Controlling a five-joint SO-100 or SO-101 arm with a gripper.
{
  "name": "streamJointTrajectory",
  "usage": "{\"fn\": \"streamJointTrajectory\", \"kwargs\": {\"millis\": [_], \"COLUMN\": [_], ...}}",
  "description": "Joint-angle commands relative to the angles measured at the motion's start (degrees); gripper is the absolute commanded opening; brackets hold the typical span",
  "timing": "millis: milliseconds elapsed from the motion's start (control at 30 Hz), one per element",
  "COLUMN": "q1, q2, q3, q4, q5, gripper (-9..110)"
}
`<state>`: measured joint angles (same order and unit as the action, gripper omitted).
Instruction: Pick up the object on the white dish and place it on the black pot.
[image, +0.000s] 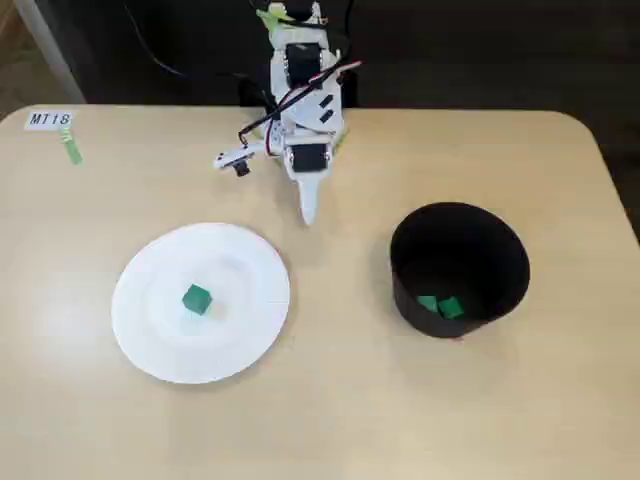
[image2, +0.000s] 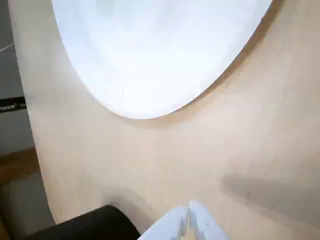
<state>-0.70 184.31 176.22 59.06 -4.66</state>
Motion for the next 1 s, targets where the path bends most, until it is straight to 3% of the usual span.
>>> {"fn": "streamJointTrajectory", "kwargs": {"millis": [0,333,467,767,967], "q1": [-6.8,-5.6,-4.3,0.6,7.3], "q2": [-19.0,-15.6,-10.3,-41.7,-52.0], "q3": [-7.4,-8.6,-17.9,-52.2,-58.5], "q4": [-19.9,-16.3,-11.4,0.2,3.2], "q5": [3.1,2.0,-0.4,-0.1,5.7], "gripper": [0,0,0,0,0]}}
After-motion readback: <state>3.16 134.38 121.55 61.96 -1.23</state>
